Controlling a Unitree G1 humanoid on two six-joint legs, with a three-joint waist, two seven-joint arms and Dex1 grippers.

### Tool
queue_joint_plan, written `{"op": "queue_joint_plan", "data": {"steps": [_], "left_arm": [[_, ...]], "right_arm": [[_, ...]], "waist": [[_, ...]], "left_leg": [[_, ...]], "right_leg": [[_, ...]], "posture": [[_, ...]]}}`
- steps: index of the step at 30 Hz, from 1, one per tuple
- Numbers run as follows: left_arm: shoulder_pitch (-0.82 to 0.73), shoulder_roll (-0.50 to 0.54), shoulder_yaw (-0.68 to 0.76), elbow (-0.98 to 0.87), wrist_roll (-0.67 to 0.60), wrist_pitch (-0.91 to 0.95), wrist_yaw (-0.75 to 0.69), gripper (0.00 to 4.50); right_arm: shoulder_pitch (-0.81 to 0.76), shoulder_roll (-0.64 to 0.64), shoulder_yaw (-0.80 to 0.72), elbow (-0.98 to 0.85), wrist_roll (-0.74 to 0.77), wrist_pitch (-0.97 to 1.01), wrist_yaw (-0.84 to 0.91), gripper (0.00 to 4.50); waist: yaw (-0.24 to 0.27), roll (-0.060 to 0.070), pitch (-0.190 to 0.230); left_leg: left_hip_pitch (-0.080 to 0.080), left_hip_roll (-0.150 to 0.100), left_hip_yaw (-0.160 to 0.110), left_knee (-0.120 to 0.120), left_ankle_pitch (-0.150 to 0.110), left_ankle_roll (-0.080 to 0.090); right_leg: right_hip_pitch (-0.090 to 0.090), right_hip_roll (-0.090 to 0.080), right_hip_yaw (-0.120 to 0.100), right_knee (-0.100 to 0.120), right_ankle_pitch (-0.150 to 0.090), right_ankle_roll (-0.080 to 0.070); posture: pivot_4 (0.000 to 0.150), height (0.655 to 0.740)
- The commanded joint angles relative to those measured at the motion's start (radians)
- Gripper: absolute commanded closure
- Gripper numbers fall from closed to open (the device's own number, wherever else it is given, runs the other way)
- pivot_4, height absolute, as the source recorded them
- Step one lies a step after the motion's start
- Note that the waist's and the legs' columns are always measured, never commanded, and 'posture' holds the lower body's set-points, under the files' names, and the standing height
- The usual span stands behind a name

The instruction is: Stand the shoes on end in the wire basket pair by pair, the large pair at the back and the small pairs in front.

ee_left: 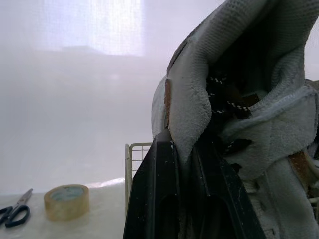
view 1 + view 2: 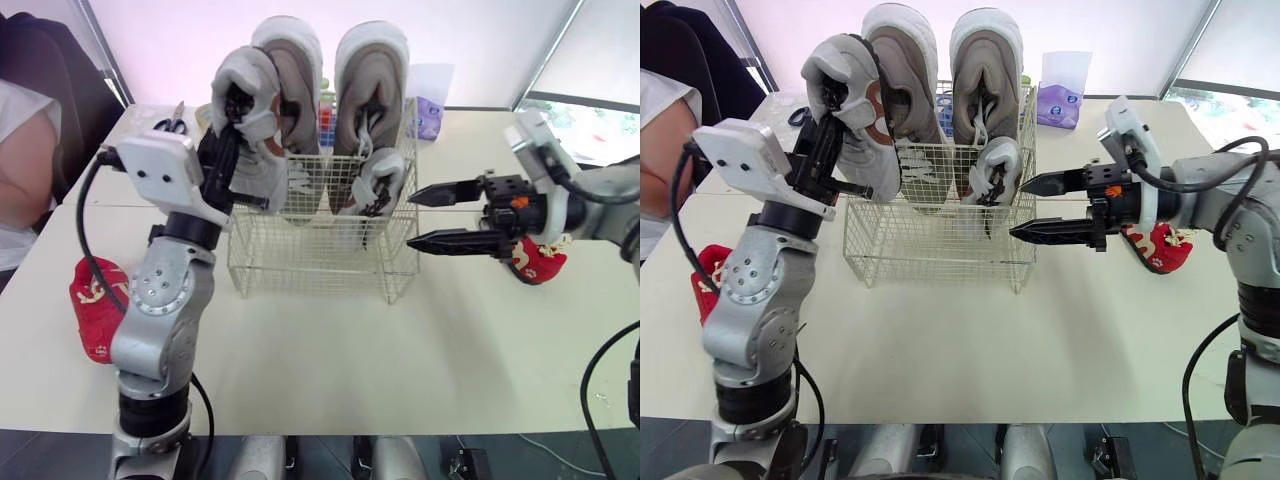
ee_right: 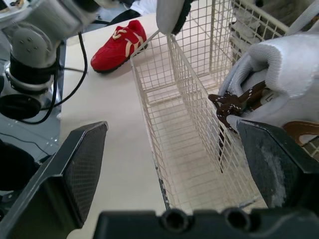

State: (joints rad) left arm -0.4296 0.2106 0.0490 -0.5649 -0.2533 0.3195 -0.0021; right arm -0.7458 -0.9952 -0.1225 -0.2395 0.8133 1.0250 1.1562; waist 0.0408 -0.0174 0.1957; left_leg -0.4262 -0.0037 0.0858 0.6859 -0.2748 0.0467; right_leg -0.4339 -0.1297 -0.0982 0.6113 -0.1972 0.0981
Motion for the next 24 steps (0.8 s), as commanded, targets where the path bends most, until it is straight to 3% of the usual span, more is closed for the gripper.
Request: {"op": "queue_joint_plan", "data": {"steps": [1,13,24], "left_arm": [[-0.017,-0.011,-0.036,0.072,0.082,-0.142,-0.028,4.44],[0.037,-0.091,-0.132,0.29,0.213,-0.357,-0.065,4.44],[0.168,-0.074,-0.12,0.223,0.26,-0.328,-0.088,4.44]], "right_arm": [[0.02,-0.026,-0.09,-0.066,0.057,0.043,-0.053,0.0],[0.073,-0.028,-0.181,-0.139,0.161,0.108,-0.18,0.0],[0.09,-0.012,-0.164,-0.122,0.158,0.062,-0.191,0.0]], "waist": [[-0.001,0.0,0.0],[0.002,0.0,-0.001],[-0.001,0.001,-0.002]], "left_leg": [[0.0,0.0,0.0,0.0,0.0,0.0],[0.0,0.0,0.0,0.0,0.0,0.001],[0.0,0.0,0.0,0.0,0.0,0.001]], "right_leg": [[0.0,-0.001,0.0,0.0,0.0,0.0],[0.001,-0.002,-0.001,0.0,0.0,0.0],[0.0,-0.002,-0.001,0.0,0.0,0.0]], "posture": [[0.15,0.74],[0.15,0.74],[0.15,0.74]]}}
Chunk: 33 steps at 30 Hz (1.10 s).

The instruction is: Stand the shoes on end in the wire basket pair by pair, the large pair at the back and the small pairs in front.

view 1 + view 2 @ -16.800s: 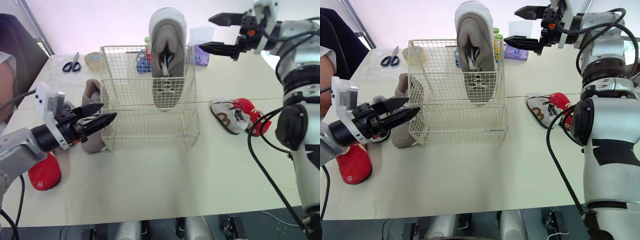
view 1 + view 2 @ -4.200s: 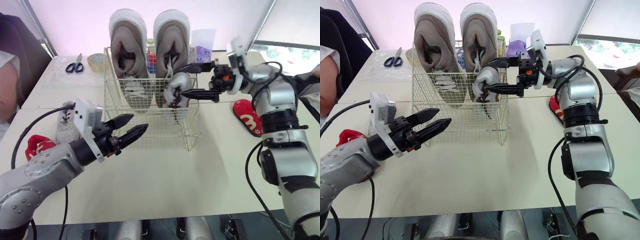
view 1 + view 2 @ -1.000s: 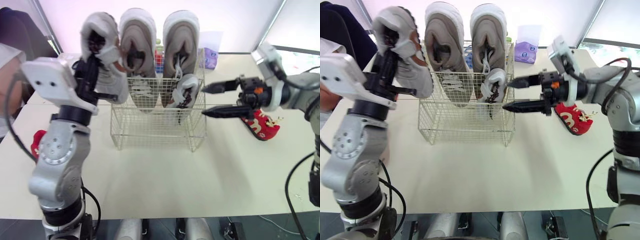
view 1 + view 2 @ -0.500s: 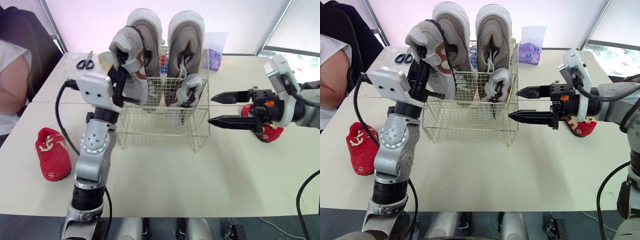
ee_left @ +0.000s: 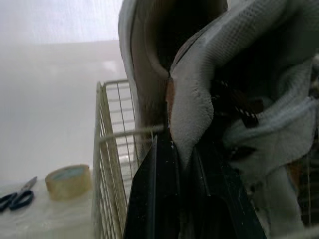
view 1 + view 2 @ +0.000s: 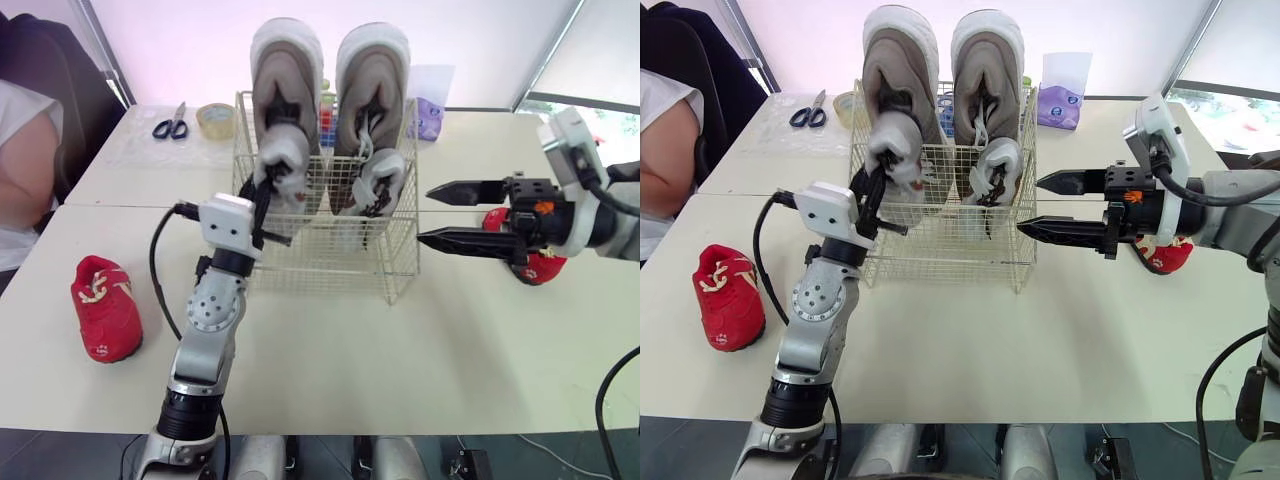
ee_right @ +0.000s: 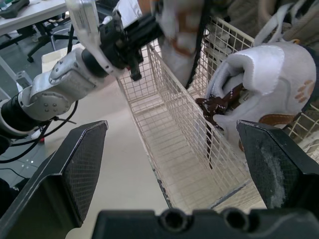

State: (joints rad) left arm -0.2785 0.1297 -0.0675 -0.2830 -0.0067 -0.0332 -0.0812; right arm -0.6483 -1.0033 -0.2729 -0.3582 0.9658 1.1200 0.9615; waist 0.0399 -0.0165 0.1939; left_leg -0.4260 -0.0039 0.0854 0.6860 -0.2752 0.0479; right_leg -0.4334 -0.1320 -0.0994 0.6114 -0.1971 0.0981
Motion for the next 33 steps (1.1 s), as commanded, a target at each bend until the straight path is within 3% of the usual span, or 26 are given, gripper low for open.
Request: {"op": "queue_joint_plan", "data": {"steps": [1,6,9,13,16,25,31,33], "left_arm": [[0.028,0.008,-0.006,-0.061,0.018,0.034,-0.01,4.44],[0.05,-0.023,0.014,-0.071,-0.024,0.08,-0.003,4.44],[0.06,-0.044,0.043,-0.095,-0.068,0.11,-0.003,3.38],[0.095,-0.046,0.077,-0.196,-0.179,0.243,-0.025,1.43],[0.128,-0.015,0.11,-0.341,-0.332,0.412,-0.06,1.43],[0.14,0.176,0.278,-0.529,-0.544,0.739,-0.055,1.43],[0.108,0.327,0.596,-0.496,-0.955,0.809,-0.113,1.43],[0.106,0.43,0.677,-0.446,-1.117,0.844,-0.163,0.55]], "right_arm": [[-0.007,0.002,-0.007,0.0,0.002,-0.041,0.005,0.0],[-0.002,0.012,0.021,0.014,-0.012,-0.078,0.01,0.0],[-0.003,0.014,0.03,0.026,-0.02,-0.095,0.017,0.0],[0.002,0.023,0.052,0.039,-0.031,-0.118,0.027,0.0],[0.002,0.024,0.061,0.059,-0.04,-0.134,0.041,0.0],[-0.014,0.048,0.092,0.131,-0.061,-0.162,0.077,0.0],[0.004,0.051,0.06,0.215,-0.097,-0.179,0.034,0.0],[-0.028,0.065,0.003,0.295,-0.079,-0.176,0.008,0.0]], "waist": [[-0.001,0.0,0.0],[-0.002,0.002,-0.001],[-0.001,0.003,-0.002],[-0.002,0.003,-0.002],[-0.004,0.003,-0.002],[-0.002,0.003,-0.002],[-0.003,0.003,-0.002],[-0.004,0.003,-0.002]], "left_leg": [[0.0,0.0,0.0,0.0,0.0,0.0],[0.0,0.0,0.0,0.0,0.0,0.001],[0.0,0.0,0.0,0.0,0.0,0.001],[0.0,0.0,0.0,0.0,0.0,0.001],[0.0,0.0,0.0,0.0,0.0,0.001],[0.0,0.001,-0.001,0.0,0.0,0.0],[0.0,0.001,-0.002,0.0,0.0,-0.001],[0.0,0.001,-0.002,0.0,0.001,-0.001]], "right_leg": [[0.0,0.0,0.0,0.0,0.0,0.0],[0.0,0.0,0.0,0.0,0.0,0.0],[0.0,0.0,0.0,0.0,0.0,0.0],[0.0,0.0,0.0,0.0,0.0,0.0],[0.0,0.001,0.0,0.0,0.0,0.0],[0.0,0.005,0.0,0.0,-0.001,-0.001],[0.0,0.005,0.0,0.0,-0.001,-0.002],[0.0,0.005,0.0,0.0,-0.002,-0.003]], "posture": [[0.15,0.74],[0.15,0.74],[0.15,0.74],[0.15,0.74],[0.15,0.74],[0.15,0.74],[0.15,0.74],[0.15,0.74]]}}
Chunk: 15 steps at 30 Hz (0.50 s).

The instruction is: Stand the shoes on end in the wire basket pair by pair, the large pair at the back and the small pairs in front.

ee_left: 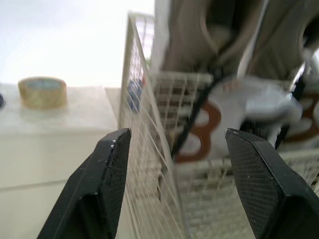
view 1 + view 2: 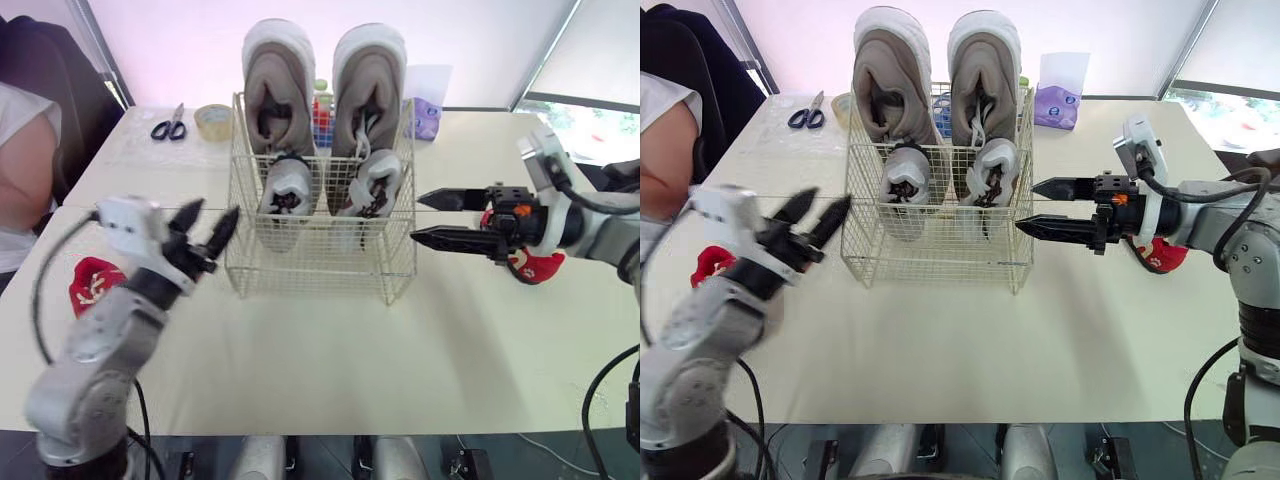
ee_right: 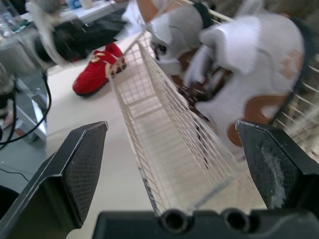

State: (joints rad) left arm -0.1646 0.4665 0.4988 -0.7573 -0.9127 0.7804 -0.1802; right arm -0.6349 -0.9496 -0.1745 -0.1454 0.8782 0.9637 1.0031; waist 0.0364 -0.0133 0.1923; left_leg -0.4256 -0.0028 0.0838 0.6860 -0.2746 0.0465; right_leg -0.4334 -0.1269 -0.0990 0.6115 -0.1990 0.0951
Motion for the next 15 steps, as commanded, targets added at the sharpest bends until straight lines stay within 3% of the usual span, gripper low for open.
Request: {"op": "queue_joint_plan", "data": {"steps": [1,4,8,12,15], "left_arm": [[-0.011,0.136,0.128,0.048,-0.27,0.043,-0.073,0.04],[-0.026,0.205,0.095,0.057,-0.369,0.054,-0.047,0.04],[-0.066,0.177,-0.041,0.008,-0.43,0.021,-0.002,0.04],[-0.09,0.101,-0.196,-0.026,-0.409,-0.012,0.005,0.04],[-0.076,0.072,-0.318,-0.052,-0.34,-0.02,-0.033,0.04]], "right_arm": [[-0.051,0.008,-0.114,0.11,0.009,-0.02,-0.04,0.0],[-0.043,-0.031,-0.156,0.168,-0.035,-0.052,-0.05,0.0],[0.019,-0.054,-0.251,0.22,-0.095,-0.101,-0.124,0.0],[0.138,0.052,-0.365,0.205,-0.206,-0.23,-0.347,0.0],[0.263,0.155,-0.43,0.07,-0.241,-0.283,-0.474,0.0]], "waist": [[0.001,0.0,0.0],[0.005,0.001,0.0],[0.004,0.001,0.0],[0.003,0.0,0.0],[0.002,0.002,-0.001]], "left_leg": [[0.0,0.0,0.0,0.0,0.0,0.0],[0.0,-0.001,0.0,0.0,0.001,-0.001],[0.0,-0.001,0.0,0.0,0.001,-0.002],[0.001,-0.001,0.001,0.0,0.004,-0.007],[0.002,0.0,0.002,-0.001,0.005,-0.008]], "right_leg": [[0.0,0.0,0.0,0.0,0.0,0.0],[0.0,0.0,0.0,0.0,0.0,0.0],[0.002,0.0,0.0,-0.003,0.0,-0.001],[0.004,0.001,0.001,-0.003,0.001,0.002],[0.004,0.002,0.002,-0.002,0.002,0.003]], "posture": [[0.15,0.74],[0.15,0.74],[0.15,0.74],[0.15,0.74],[0.15,0.74]]}}
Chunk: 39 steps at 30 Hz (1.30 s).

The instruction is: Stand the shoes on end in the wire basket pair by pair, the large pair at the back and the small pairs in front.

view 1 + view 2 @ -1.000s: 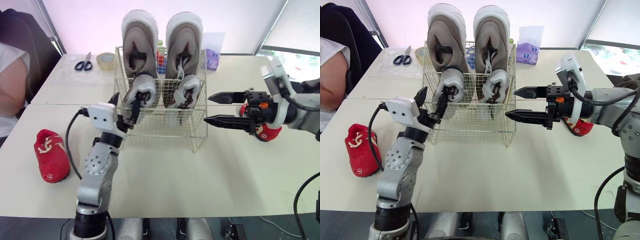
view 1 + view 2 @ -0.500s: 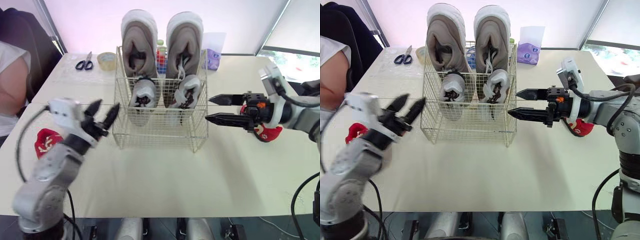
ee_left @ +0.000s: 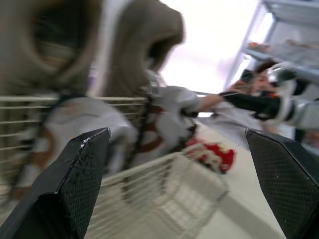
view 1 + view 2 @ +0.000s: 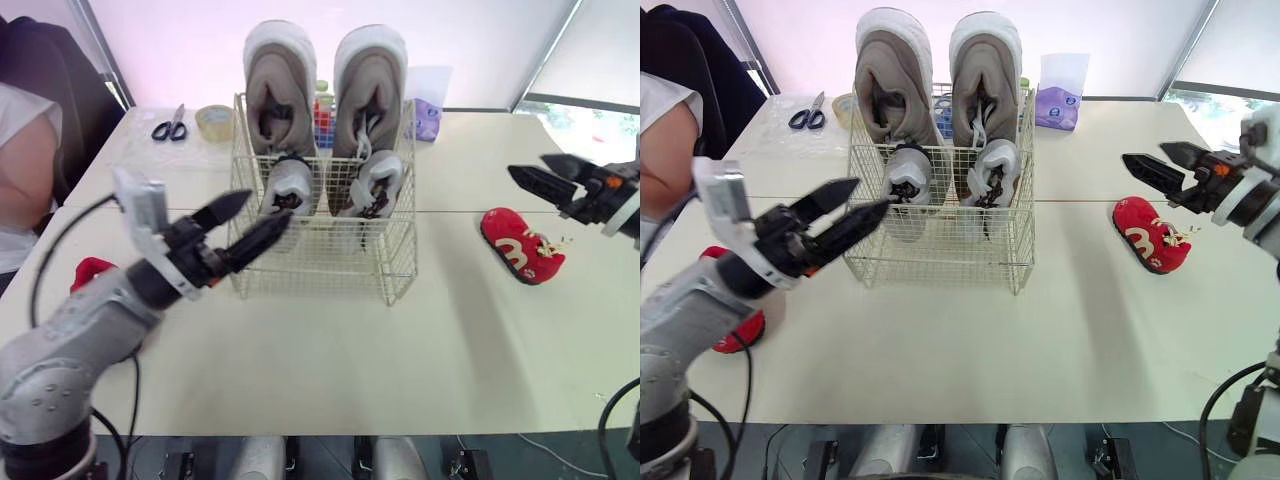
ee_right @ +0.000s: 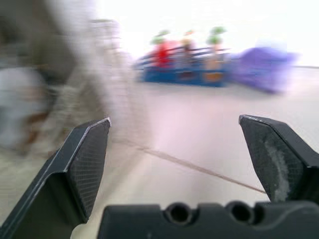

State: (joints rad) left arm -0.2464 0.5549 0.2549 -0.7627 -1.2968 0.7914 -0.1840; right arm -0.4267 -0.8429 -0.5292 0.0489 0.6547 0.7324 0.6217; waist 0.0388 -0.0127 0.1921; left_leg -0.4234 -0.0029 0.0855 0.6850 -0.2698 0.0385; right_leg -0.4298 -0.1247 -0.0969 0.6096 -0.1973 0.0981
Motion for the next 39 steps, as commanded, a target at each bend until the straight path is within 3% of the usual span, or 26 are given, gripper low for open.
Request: {"op": "queue_joint_plan", "data": {"steps": [1,7,14,27,33,36,39], "left_arm": [[0.01,-0.028,-0.103,-0.052,0.053,-0.036,-0.036,0.04],[0.031,-0.048,-0.193,-0.083,0.009,-0.045,-0.068,0.04],[0.047,-0.013,-0.235,-0.102,0.009,-0.038,-0.072,0.04],[0.092,0.063,-0.22,-0.1,-0.011,-0.042,-0.059,0.04],[0.112,0.095,-0.218,-0.113,-0.013,-0.038,-0.045,0.04],[0.13,0.117,-0.194,-0.13,-0.043,-0.045,-0.026,0.0],[0.155,0.137,-0.172,-0.143,-0.073,-0.056,-0.005,0.0]], "right_arm": [[0.088,0.071,-0.093,-0.162,-0.014,-0.057,-0.111,0.0],[0.3,0.084,-0.172,-0.181,-0.076,-0.095,-0.141,0.0],[0.407,0.132,-0.119,-0.109,-0.134,-0.182,-0.105,0.0],[0.251,0.179,0.034,0.198,-0.231,-0.388,-0.077,0.0],[0.1,0.197,0.097,0.461,-0.303,-0.533,-0.073,0.0],[0.055,0.211,0.122,0.536,-0.313,-0.58,-0.055,0.82],[0.041,0.224,0.135,0.567,-0.32,-0.614,-0.048,2.33]], "waist": [[0.0,0.003,-0.001],[0.003,0.007,-0.002],[-0.005,0.009,-0.003],[-0.003,0.009,-0.003],[-0.002,0.01,-0.003],[-0.005,0.01,-0.003],[-0.015,0.009,-0.003]], "left_leg": [[0.0,0.0,0.0,-0.001,0.0,-0.001],[0.002,0.001,-0.001,-0.001,-0.002,0.004],[0.005,0.003,0.0,-0.001,-0.003,0.005],[0.005,0.002,0.001,-0.001,-0.003,0.005],[0.005,0.002,0.001,-0.001,-0.003,0.005],[0.005,0.002,0.001,-0.001,-0.003,0.005],[0.005,0.002,0.001,-0.001,-0.003,0.005]], "right_leg": [[0.0,0.0,0.0,0.001,0.0,0.0],[0.0,0.002,0.001,0.001,-0.001,-0.002],[0.002,0.005,0.004,0.001,-0.003,-0.004],[0.001,0.005,0.005,0.001,-0.003,-0.004],[0.002,0.005,0.005,0.001,-0.003,-0.005],[0.002,0.005,0.005,0.001,-0.003,-0.004],[0.002,0.005,0.006,0.001,-0.003,-0.004]], "posture": [[0.15,0.74],[0.15,0.74],[0.15,0.74],[0.15,0.74],[0.15,0.74],[0.15,0.74],[0.15,0.74]]}}
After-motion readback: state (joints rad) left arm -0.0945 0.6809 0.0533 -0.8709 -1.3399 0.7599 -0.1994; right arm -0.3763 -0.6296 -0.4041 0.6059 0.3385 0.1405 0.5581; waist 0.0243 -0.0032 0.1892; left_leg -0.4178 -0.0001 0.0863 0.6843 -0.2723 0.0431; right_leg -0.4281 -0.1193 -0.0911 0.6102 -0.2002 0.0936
